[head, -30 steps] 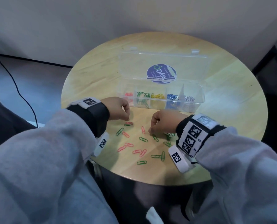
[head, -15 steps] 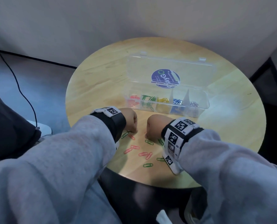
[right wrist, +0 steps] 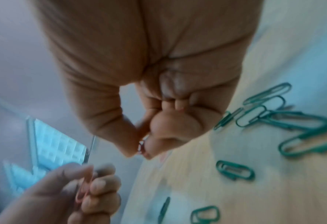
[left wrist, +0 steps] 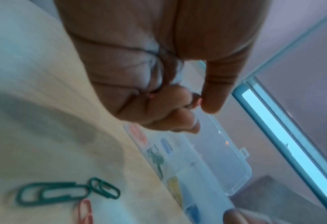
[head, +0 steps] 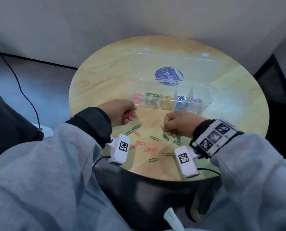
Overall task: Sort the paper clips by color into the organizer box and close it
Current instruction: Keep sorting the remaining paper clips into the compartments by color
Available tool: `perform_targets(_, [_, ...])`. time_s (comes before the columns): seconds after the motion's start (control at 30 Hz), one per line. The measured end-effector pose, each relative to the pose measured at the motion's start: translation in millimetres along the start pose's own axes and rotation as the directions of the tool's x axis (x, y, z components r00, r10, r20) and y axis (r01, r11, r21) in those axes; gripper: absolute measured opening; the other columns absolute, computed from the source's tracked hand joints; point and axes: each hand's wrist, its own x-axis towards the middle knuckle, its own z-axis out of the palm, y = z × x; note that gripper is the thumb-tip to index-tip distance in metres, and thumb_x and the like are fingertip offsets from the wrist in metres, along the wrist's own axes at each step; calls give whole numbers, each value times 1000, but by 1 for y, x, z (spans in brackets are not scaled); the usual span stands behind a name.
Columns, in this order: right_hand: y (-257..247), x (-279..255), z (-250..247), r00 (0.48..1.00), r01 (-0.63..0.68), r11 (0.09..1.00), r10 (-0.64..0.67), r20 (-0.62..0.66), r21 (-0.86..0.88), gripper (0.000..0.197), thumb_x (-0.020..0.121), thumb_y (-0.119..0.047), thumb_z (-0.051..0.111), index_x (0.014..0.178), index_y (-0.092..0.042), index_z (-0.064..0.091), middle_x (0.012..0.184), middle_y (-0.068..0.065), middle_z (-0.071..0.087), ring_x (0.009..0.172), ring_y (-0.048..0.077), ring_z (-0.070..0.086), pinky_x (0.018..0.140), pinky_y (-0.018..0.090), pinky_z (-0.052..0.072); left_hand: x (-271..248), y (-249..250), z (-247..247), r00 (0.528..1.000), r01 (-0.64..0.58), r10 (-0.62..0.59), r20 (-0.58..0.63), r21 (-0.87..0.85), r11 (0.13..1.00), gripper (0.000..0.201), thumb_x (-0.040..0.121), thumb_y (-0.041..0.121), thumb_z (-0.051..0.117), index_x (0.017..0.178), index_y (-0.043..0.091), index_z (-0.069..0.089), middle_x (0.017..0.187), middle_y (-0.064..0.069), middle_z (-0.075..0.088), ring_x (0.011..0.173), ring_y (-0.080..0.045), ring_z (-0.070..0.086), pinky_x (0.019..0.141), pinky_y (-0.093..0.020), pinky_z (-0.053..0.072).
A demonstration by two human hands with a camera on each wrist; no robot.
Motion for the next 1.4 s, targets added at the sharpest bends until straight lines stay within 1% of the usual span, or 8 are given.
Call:
perform_targets(0.1, [3, -7, 2, 1000, -15, 939, 7, 27, 343, 23, 88, 11, 45, 78, -8, 53, 55, 3, 56, 43, 9, 51, 41, 16, 44, -8, -4, -10, 1000, 4, -5, -6, -220, 975, 24, 90, 6, 39, 67, 9, 44, 61, -5, 50, 36, -7, 47, 36, -13, 39])
perform_targets(0.23, [5, -12, 9, 998, -56, 911, 39, 51, 409, 27, 89, 8, 35, 80, -3, 58, 62, 7, 48, 48, 12, 50, 41, 16, 45, -15, -12, -18, 999, 46, -49, -4, -267, 963, 25, 85, 4, 37, 61, 13, 40, 54, -2, 48, 37, -8, 40, 33, -12, 30])
perform_targets(0.4, [1, -11, 16, 994, -103, 918, 89, 56, 382, 32, 89, 5, 28, 71, -2, 54, 67, 11, 48, 53, 15, 54, 42, 17, 46, -15, -17, -11, 1000, -2, 7, -20, 229, 973, 23, 87, 6, 47, 67, 16, 41, 61, 1, 36, 49, -12, 26, 40, -16, 17])
perform_targets(0.57, [-6, -12, 24, 997, -5, 997, 11, 79, -82, 22, 88, 1, 45, 76, -12, 58, 67, 1, 52, 56, 10, 49, 50, 19, 41, -12, -22, 3, 989, -101, 144, 16, 789, 605, 14, 81, 17, 65, 88, 26, 59, 63, 9, 46, 56, -8, 43, 50, -23, 29])
perform_targets(0.7, [-13, -15, 29, 989, 120, 837, -55, 135, -535, 18, 85, -9, 58, 82, -27, 60, 55, -8, 40, 38, 1, 39, 45, 13, 33, -6, -26, 11, 988, -122, 136, 70, 898, 423, 26, 80, 12, 61, 93, 34, 56, 67, 10, 43, 71, -18, 48, 53, -24, 31])
perform_targets(0.8, [-15, -10, 38, 985, 148, 689, -40, 167, -710, 18, 81, -15, 64, 93, -29, 64, 60, -9, 39, 52, 4, 39, 53, 21, 33, -1, -28, 15, 986, -137, 134, 96, 931, 340, 25, 81, 11, 60, 89, 33, 52, 68, 11, 42, 76, -18, 48, 52, -24, 30])
perform_targets(0.97, [-13, -1, 50, 981, 181, 534, -37, 191, -826, 27, 80, -21, 68, 104, -28, 60, 76, -12, 46, 80, 15, 49, 69, 27, 38, 4, -30, 19, 985, -139, 140, 98, 938, 317, 19, 80, 12, 63, 84, 27, 53, 70, 10, 45, 77, -18, 49, 52, -23, 30])
perform_targets(1.4, [-13, 5, 67, 979, 200, 479, -53, 199, -855, 10, 81, -12, 60, 85, -21, 59, 81, -6, 55, 77, 18, 53, 54, 23, 37, 2, -29, 14, 997, -82, 41, 72, 901, 426, 5, 80, 24, 68, 77, 21, 64, 73, 2, 60, 72, -16, 53, 65, -25, 41])
